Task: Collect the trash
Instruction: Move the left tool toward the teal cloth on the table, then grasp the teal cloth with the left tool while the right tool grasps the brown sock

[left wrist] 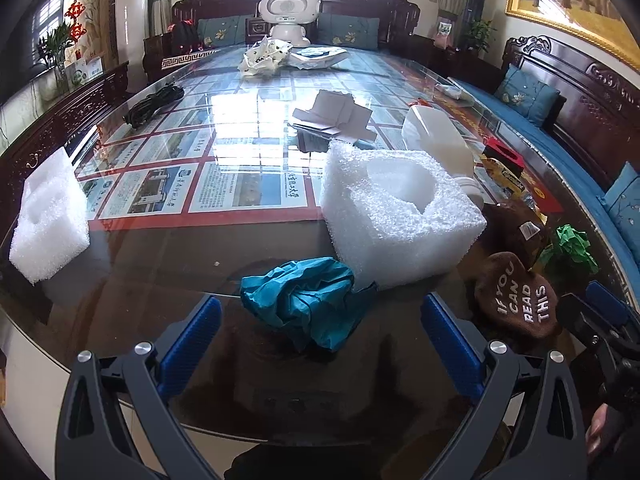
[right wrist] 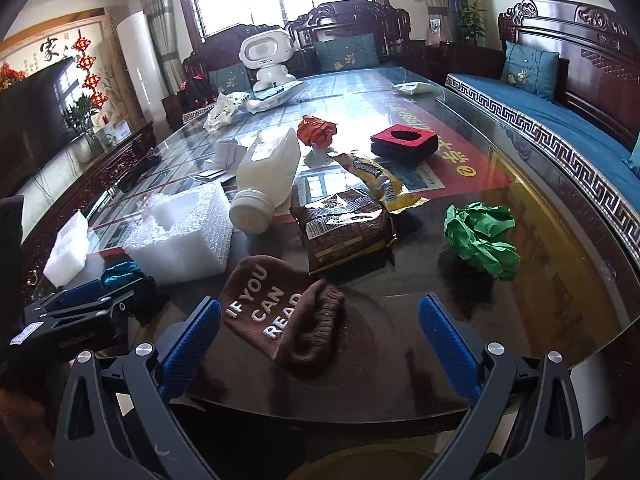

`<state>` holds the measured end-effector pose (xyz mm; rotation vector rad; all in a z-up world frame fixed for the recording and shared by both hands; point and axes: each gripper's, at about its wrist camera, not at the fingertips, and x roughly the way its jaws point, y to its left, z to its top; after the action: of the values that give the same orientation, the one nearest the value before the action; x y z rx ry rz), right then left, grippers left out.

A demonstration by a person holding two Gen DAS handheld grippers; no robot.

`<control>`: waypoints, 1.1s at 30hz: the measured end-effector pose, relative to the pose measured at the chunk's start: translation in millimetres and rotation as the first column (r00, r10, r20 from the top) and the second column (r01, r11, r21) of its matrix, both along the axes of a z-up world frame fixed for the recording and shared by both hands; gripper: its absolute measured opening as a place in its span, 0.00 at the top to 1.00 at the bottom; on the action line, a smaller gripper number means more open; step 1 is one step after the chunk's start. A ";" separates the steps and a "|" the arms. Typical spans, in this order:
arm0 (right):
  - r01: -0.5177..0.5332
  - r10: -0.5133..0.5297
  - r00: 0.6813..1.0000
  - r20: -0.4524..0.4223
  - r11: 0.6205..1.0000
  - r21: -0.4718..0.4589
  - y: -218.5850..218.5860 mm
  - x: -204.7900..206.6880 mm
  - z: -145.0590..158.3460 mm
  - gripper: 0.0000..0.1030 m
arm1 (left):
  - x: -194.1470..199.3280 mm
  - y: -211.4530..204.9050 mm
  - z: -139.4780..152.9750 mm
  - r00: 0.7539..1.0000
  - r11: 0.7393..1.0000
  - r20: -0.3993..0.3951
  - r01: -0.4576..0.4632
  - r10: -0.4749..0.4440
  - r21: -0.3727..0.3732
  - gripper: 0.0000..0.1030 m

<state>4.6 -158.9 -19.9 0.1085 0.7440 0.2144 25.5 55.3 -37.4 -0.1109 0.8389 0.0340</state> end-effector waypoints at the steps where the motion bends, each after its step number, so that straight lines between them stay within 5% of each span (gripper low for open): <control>1: 0.001 -0.001 1.000 0.003 1.000 -0.011 2.7 0.4 -0.4 0.08 | 0.1 2.1 -0.7 1.000 1.000 -0.002 -0.002 0.002 -0.010 0.04; 9: -0.011 0.011 1.000 0.001 0.999 -0.042 26.7 4.7 -5.0 0.08 | 4.2 20.9 -3.3 0.999 0.999 -0.005 -0.045 0.045 0.011 0.04; 15: -0.002 0.001 1.000 -0.008 1.000 -0.023 30.7 8.5 -5.6 0.08 | 11.0 20.9 -7.4 1.000 1.000 -0.011 0.008 -0.008 0.026 0.09; 20: 0.003 -0.004 1.000 -0.014 1.000 -0.016 32.1 9.8 -5.5 0.08 | 17.1 15.2 -9.8 0.999 0.999 -0.010 0.032 -0.032 0.043 0.20; 27: 0.001 -0.001 1.000 -0.019 1.000 -0.021 33.3 11.0 -6.6 0.08 | 17.6 11.4 -6.6 0.999 0.998 -0.007 0.039 -0.039 0.041 0.54; 33: -0.004 0.004 1.000 -0.016 1.000 -0.014 31.1 8.9 -5.6 0.08 | 11.9 8.5 -6.1 0.999 0.999 -0.003 0.042 -0.042 0.029 0.63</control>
<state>13.5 -127.8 -25.5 0.0955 0.7617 0.2122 37.4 63.8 -43.5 -0.0656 0.8424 0.0074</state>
